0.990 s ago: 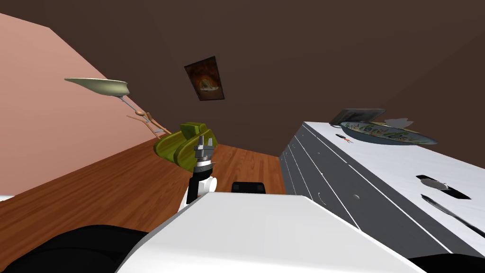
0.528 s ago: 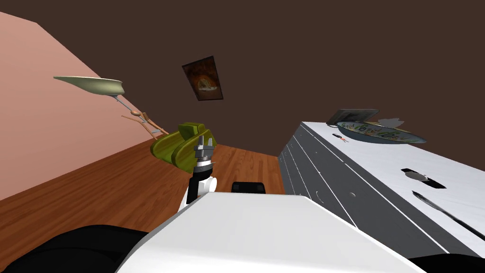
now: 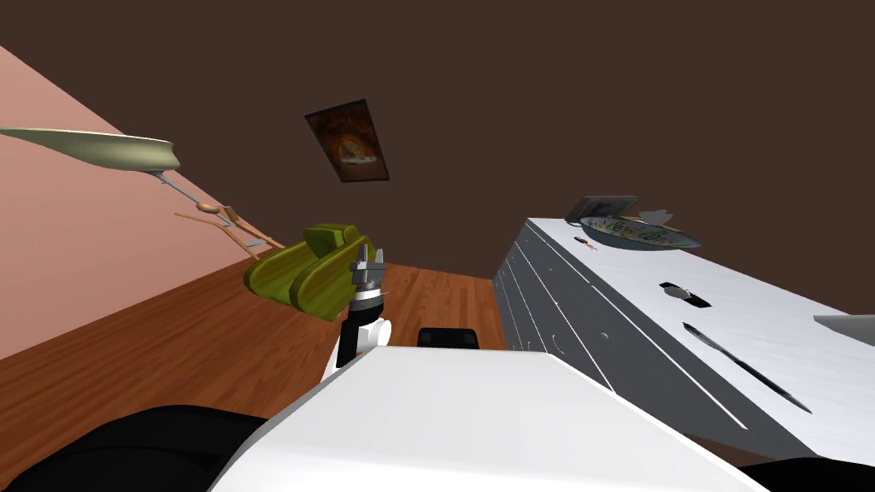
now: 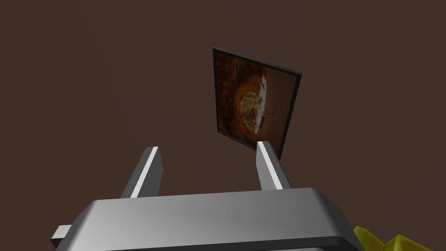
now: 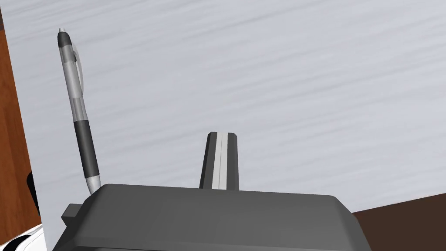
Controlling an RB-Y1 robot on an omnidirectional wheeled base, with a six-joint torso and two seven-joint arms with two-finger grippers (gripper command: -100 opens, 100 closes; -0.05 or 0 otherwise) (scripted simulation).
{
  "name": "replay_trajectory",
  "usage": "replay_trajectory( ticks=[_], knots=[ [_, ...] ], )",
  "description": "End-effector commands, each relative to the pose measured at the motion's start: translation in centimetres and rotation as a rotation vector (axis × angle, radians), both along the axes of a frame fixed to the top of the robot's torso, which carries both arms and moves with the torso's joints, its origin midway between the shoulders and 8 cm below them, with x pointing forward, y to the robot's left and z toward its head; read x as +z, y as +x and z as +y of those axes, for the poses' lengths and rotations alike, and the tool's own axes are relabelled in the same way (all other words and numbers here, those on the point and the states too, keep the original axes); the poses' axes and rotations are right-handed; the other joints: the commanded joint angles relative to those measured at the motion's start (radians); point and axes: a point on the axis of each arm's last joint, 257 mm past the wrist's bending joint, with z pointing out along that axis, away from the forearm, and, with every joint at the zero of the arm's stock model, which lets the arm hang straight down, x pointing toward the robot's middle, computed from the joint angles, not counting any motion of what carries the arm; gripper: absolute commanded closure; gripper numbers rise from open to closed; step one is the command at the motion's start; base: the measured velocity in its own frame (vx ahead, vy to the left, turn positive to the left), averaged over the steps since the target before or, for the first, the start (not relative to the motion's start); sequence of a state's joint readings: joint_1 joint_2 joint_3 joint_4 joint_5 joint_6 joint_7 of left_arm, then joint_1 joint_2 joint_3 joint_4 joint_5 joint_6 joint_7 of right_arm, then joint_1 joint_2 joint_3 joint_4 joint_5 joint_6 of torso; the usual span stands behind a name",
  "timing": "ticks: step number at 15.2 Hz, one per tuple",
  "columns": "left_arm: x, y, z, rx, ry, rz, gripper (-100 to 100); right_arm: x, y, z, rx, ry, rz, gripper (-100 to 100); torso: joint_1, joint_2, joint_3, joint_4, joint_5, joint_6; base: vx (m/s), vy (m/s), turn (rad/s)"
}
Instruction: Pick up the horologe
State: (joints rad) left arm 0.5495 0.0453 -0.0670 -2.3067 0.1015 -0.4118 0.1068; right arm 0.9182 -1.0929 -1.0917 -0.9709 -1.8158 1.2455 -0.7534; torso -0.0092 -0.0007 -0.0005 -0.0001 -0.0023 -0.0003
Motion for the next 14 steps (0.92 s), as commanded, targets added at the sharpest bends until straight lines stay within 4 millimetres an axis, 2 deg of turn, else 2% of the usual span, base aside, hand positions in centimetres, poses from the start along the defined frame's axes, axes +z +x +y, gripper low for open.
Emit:
replay_trajectory(
  ticks=[1, 5, 6, 8, 12, 13, 14],
  knots=[
    [0.0, 0.0, 0.0, 0.0, 0.0, 0.0, 0, 0.3, 1.2, 0.6, 0.01, 0.007, -0.004, 100, 0.0, 0.0, 0.0, 0.0, 0.0, 0.0, 0.004, -0.059, -0.028],
    [0.0, 0.0, 0.0, 0.0, 0.0, 0.0, 0, 0.8, 3.0, 1.6, 0.07, -0.011, -0.005, 100, 0.006, 0.0, 0.0, 0.0, 0.001, -0.001, 0.001, -0.008, 0.013],
    [0.0, 0.0, 0.0, 0.0, 0.0, 0.0, 0, -0.3, 1.5, 1.4, 0.02, -0.002, 0.022, 100, 0.007, 0.0, 0.0, 0.0, 0.002, -0.001, -0.003, -0.061, -0.295],
    [0.0, 0.0, 0.0, 0.0, 0.0, 0.0, 0, 0.1, 2.8, 2.2, 0.038, 0.005, 0.014, 100, 0.002, 0.001, 0.001, 0.0, 0.001, 0.002, 0.01, -0.103, -0.235],
    [0.0, 0.0, 0.0, 0.0, 0.0, 0.0, 0, 0.9, 5.3, 3.8, 0.11, -0.011, 0.009, 100, 0.004, -0.001, -0.001, 0.0, 0.001, -0.001, 0.014, -0.035, 0.038],
    [0.0, 0.0, 0.0, 0.0, 0.0, 0.0, 0, -0.2, 4.0, 3.6, 0.055, 0.001, 0.029, 100, 0.005, -0.001, 0.0, 0.0, 0.001, -0.001, 0.025, -0.066, -0.22],
    [0.0, 0.0, 0.0, 0.0, 0.0, 0.0, 0, 0.0, 4.5, 4.0, 0.064, 0.002, 0.026, 100, 0.004, -0.001, 0.0, 0.0, 0.001, 0.001, 0.052, -0.116, -0.328]
  ],
)
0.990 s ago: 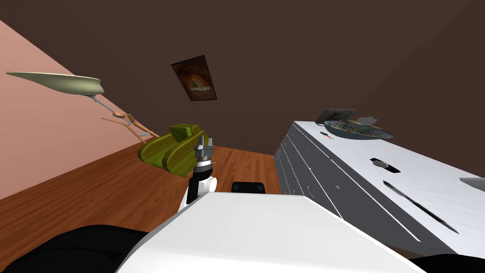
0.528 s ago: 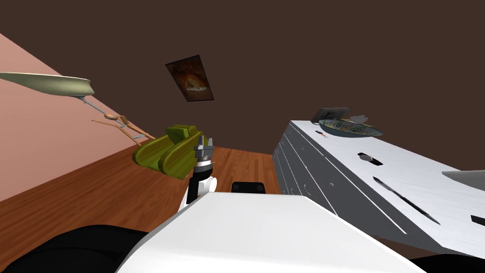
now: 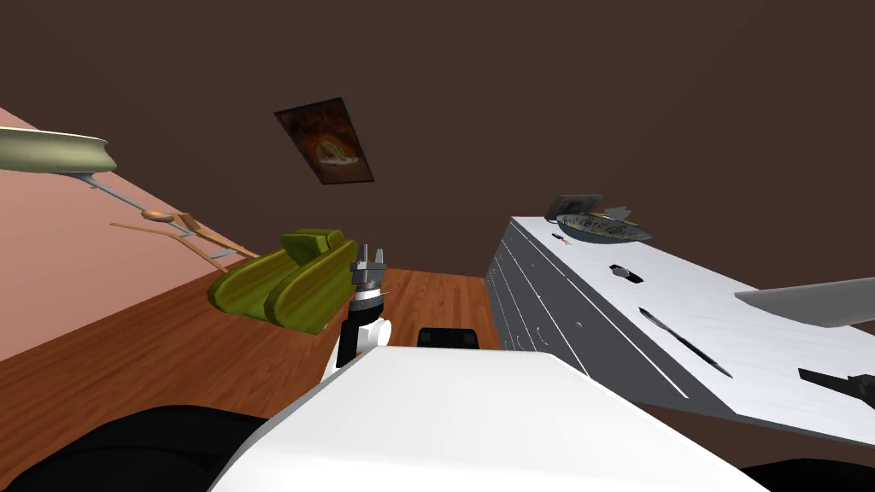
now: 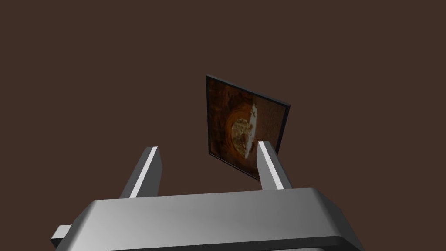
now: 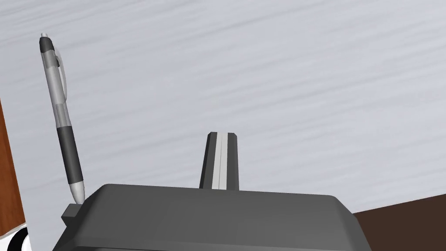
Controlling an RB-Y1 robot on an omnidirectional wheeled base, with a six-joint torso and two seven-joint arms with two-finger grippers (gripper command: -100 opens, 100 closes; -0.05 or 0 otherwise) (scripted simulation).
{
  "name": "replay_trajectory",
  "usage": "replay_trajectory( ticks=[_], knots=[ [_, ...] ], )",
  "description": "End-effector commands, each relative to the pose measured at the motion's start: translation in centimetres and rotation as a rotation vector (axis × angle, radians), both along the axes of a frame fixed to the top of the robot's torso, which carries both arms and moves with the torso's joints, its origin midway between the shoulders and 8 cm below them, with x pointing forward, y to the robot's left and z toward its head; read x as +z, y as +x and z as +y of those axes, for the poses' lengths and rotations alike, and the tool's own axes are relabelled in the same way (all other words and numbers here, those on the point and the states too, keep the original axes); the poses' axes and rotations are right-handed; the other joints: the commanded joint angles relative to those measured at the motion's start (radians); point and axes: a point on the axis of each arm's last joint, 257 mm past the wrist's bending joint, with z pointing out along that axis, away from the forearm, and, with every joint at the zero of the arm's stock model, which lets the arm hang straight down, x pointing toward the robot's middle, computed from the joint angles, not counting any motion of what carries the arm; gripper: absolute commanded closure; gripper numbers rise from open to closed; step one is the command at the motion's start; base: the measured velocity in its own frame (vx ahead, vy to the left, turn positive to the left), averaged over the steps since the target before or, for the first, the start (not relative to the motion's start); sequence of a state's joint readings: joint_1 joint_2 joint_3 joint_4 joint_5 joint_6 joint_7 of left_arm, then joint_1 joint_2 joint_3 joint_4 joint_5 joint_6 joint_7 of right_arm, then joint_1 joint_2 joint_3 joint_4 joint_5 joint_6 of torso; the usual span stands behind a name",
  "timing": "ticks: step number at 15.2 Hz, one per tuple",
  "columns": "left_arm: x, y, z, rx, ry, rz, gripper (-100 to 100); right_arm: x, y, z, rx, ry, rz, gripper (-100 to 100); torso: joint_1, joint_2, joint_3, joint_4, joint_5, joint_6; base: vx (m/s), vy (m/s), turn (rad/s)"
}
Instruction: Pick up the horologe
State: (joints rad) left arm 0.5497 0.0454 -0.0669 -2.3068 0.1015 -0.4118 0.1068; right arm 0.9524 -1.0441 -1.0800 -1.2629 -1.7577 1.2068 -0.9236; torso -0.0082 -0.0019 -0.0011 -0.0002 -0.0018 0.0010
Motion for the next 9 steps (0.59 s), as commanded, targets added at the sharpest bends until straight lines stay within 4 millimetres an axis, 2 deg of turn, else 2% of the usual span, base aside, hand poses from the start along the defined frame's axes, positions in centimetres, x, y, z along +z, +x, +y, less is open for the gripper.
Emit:
replay_trajectory(
  ticks=[1, 3, 6, 7, 9],
  knots=[
    [0.0, 0.0, 0.0, 0.0, 0.0, 0.0, 0, 0.0, 0.7, 0.8, -0.005, 0.01, -0.002, 100, 0.0, 0.0, 0.0, 0.0, 0.0, 0.0, 0.035, -0.102, -0.178],
    [0.0, 0.0, 0.0, 0.0, 0.0, 0.0, 0, 0.4, 1.9, 1.7, 0.033, 0.002, -0.005, 100, 0.0, 0.001, 0.0, 0.0, 0.0, -0.002, -0.001, -0.05, 0.019],
    [0.0, 0.0, 0.0, 0.0, 0.0, 0.0, 0, 0.7, 3.0, 2.6, 0.074, -0.009, -0.006, 100, 0.005, 0.002, 0.001, 0.0, 0.001, -0.002, -0.008, -0.001, 0.016],
    [0.0, 0.0, 0.0, 0.0, 0.0, 0.0, 0, -0.1, 2.1, 2.7, 0.03, -0.003, 0.01, 100, 0.006, 0.002, 0.001, 0.0, 0.001, -0.002, 0.008, -0.067, -0.284],
    [0.0, 0.0, 0.0, 0.0, 0.0, 0.0, 0, 0.2, 3.2, 3.7, 0.045, 0.005, 0.003, 100, 0.0, 0.002, 0.001, 0.0, 0.0, 0.0, 0.032, -0.106, -0.222]
  ],
)
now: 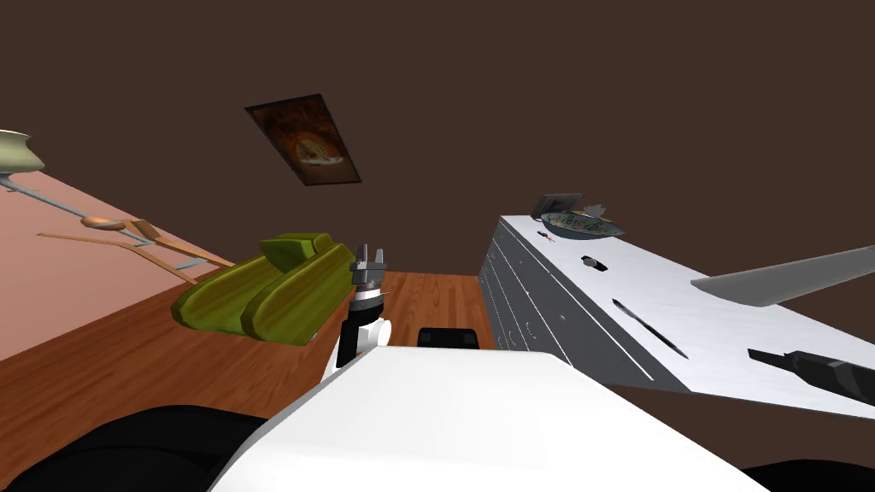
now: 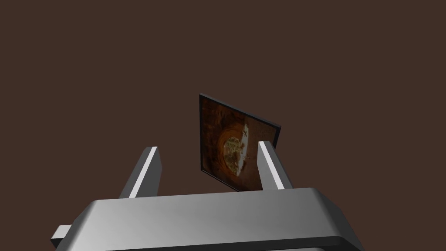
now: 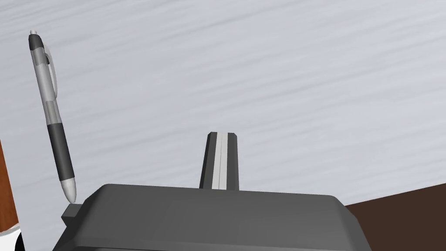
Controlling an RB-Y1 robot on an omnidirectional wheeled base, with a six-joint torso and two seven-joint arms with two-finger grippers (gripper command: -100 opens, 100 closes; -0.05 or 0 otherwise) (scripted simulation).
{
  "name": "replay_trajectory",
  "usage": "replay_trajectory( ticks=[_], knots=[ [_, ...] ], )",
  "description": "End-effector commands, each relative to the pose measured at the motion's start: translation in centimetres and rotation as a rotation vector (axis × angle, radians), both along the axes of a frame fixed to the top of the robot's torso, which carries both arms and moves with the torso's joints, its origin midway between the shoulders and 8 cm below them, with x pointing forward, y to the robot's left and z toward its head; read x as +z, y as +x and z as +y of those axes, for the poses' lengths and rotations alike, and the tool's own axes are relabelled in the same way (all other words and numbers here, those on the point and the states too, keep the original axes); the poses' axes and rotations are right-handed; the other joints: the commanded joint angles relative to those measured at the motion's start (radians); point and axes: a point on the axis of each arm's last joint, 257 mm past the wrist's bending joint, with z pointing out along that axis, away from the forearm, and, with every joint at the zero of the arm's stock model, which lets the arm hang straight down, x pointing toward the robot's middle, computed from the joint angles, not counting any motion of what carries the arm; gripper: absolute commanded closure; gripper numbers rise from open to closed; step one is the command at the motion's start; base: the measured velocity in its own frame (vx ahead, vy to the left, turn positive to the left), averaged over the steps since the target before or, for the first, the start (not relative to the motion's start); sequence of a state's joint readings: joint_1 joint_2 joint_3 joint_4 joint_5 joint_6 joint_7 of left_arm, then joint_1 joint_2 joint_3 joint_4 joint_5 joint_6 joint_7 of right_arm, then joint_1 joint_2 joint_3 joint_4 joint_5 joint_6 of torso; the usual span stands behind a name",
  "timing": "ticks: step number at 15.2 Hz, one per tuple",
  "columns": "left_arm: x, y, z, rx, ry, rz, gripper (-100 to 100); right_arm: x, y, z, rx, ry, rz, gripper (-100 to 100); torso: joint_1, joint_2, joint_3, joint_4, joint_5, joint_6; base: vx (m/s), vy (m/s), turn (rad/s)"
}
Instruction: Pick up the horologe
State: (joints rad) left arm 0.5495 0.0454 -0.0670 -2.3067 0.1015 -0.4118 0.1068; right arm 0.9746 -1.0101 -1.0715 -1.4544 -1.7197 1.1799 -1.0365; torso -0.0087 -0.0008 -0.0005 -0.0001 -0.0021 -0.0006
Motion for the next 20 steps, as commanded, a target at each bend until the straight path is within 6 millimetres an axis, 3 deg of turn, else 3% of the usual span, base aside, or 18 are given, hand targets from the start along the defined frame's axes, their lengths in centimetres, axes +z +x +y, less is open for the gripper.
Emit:
replay_trajectory(
  ticks=[1, 4, 5, 11, 13, 20],
  knots=[
    [0.0, 0.0, 0.0, 0.0, 0.0, 0.0, 0, 0.3, 1.1, 1.1, 0.014, 0.006, -0.005, 100, 0.0, 0.0, 0.0, 0.0, 0.0, 0.0, 0.02, -0.069, 0.021],
    [0.0, 0.0, 0.0, 0.0, 0.0, 0.0, 0, 0.7, 2.4, 2.5, 0.068, -0.008, -0.008, 100, 0.004, 0.0, 0.0, 0.0, 0.001, -0.001, 0.005, -0.017, 0.027],
    [0.0, 0.0, 0.0, 0.0, 0.0, 0.0, 0, -0.1, 1.3, 2.3, 0.018, -0.003, 0.005, 100, 0.005, 0.0, 0.0, 0.0, 0.001, -0.001, 0.02, -0.06, -0.262],
    [0.0, 0.0, 0.0, 0.0, 0.0, 0.0, 0, 0.8, 4.1, 5.7, 0.103, -0.007, -0.008, 100, 0.004, 0.0, 0.0, 0.0, 0.001, -0.001, 0.018, -0.055, -0.063],
    [0.0, 0.0, 0.0, 0.0, 0.0, 0.0, 0, 0.1, 3.5, 5.9, 0.068, -0.006, 0.0, 100, 0.007, 0.001, 0.0, 0.0, 0.001, -0.001, 0.011, -0.025, -0.146],
    [0.0, 0.0, 0.0, 0.0, 0.0, 0.0, 0, 1.0, 5.9, 9.6, 0.151, -0.008, -0.014, 100, 0.005, 0.001, 0.0, 0.0, 0.001, 0.0, 0.016, -0.047, -0.049]
  ],
)
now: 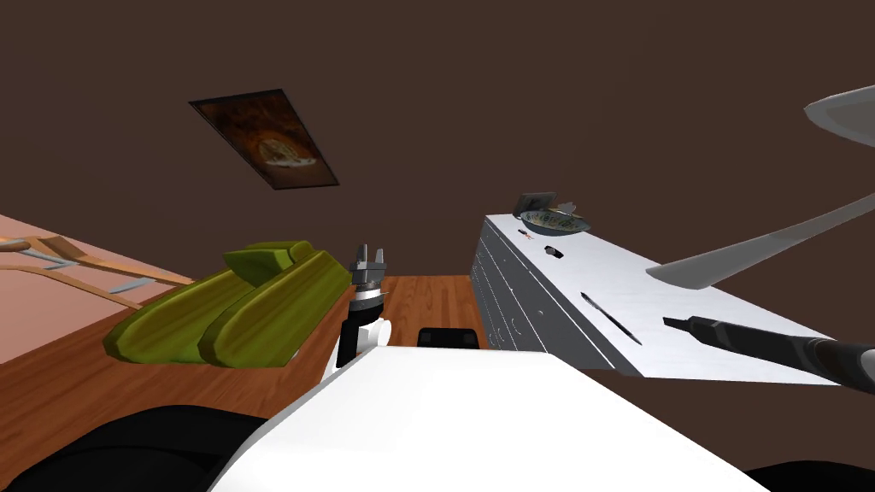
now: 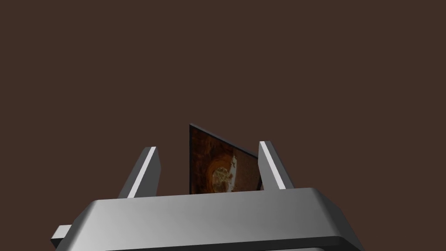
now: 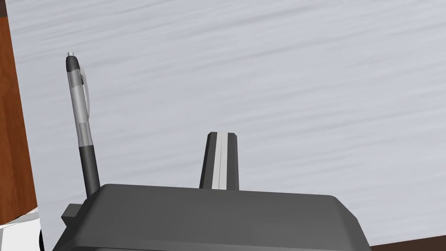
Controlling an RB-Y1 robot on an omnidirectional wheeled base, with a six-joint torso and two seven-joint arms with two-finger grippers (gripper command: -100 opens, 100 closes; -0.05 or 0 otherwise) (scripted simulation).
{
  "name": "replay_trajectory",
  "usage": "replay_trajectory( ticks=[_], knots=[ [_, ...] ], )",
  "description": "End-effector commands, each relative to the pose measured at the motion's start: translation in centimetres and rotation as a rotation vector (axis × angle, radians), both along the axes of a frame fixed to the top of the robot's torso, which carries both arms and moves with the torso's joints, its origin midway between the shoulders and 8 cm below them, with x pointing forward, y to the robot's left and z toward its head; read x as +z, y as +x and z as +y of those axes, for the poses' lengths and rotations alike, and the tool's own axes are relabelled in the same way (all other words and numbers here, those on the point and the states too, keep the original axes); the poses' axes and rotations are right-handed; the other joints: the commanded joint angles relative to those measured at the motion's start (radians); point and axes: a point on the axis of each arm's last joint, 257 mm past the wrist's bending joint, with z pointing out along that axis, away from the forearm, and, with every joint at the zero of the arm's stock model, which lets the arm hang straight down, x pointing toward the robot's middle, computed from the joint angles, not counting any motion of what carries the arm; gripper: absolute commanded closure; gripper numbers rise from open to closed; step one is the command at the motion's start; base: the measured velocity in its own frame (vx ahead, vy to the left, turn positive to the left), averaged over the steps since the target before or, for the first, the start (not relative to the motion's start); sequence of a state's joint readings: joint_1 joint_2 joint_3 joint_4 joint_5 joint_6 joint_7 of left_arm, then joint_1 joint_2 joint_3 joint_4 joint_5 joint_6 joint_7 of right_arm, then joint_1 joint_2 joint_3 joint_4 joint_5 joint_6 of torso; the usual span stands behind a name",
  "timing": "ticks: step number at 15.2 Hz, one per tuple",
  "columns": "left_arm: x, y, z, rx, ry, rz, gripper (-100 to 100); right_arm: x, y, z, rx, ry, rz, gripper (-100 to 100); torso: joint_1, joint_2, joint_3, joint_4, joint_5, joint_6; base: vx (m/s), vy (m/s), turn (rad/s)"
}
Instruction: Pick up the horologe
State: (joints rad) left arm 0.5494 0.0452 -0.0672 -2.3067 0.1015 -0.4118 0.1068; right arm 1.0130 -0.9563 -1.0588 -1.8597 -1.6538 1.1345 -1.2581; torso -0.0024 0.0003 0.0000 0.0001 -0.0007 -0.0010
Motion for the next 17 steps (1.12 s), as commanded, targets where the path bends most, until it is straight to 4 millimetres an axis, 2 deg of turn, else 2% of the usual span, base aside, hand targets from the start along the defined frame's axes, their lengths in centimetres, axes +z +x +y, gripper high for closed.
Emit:
replay_trajectory(
  ticks=[1, 3, 6, 7, 8, 10, 13, 15, 17],
  knots=[
    [0.0, 0.0, 0.0, 0.0, 0.0, 0.0, 0, -0.6, -0.5, 0.5, -0.032, 0.001, 0.004, 100, 0.0, 0.0, 0.0, 0.0, 0.0, 0.0, 0.035, -0.06, -0.31],
    [0.0, 0.0, 0.0, 0.0, 0.0, 0.0, 0, -0.3, 0.3, 1.9, -0.014, 0.01, -0.003, 100, -0.005, -0.002, -0.001, 0.0, -0.001, 0.002, 0.055, -0.101, -0.221],
    [0.0, 0.0, 0.0, 0.0, 0.0, 0.0, 0, 0.2, 1.4, 4.2, 0.046, 0.003, -0.01, 100, -0.004, -0.001, -0.001, 0.0, -0.001, 0.0, 0.007, -0.038, 0.044],
    [0.0, 0.0, 0.0, 0.0, 0.0, 0.0, 0, 0.3, 1.6, 4.6, 0.056, 0.001, -0.01, 100, -0.002, 0.0, 0.0, 0.0, -0.001, 0.0, -0.006, 0.001, -0.002],
    [0.0, 0.0, 0.0, 0.0, 0.0, 0.0, 0, -0.3, 0.9, 4.4, 0.006, 0.006, -0.01, 100, -0.001, 0.0, 0.0, 0.0, 0.0, 0.0, 0.021, -0.06, -0.263],
    [0.0, 0.0, 0.0, 0.0, 0.0, 0.0, 0, 0.0, 1.5, 5.9, 0.022, 0.018, -0.016, 100, -0.005, -0.001, 0.0, 0.0, -0.001, 0.002, 0.043, -0.089, -0.238],
    [0.0, 0.0, 0.0, 0.0, 0.0, 0.0, 0, 0.4, 2.5, 8.5, 0.085, 0.01, -0.023, 100, -0.004, -0.001, -0.001, 0.0, -0.001, -0.001, 0.019, -0.041, 0.037],
    [0.0, 0.0, 0.0, 0.0, 0.0, 0.0, 0, 0.5, 2.6, 9.0, 0.101, 0.007, -0.025, 100, -0.001, 0.0, 0.0, 0.0, 0.0, 0.0, -0.001, 0.003, -0.005],
    [0.0, 0.0, 0.0, 0.0, 0.0, 0.0, 0, 0.3, 2.4, 10.0, 0.068, 0.02, -0.032, 100, -0.003, -0.001, 0.0, 0.0, 0.0, 0.002, 0.056, -0.093, -0.282]
  ],
)
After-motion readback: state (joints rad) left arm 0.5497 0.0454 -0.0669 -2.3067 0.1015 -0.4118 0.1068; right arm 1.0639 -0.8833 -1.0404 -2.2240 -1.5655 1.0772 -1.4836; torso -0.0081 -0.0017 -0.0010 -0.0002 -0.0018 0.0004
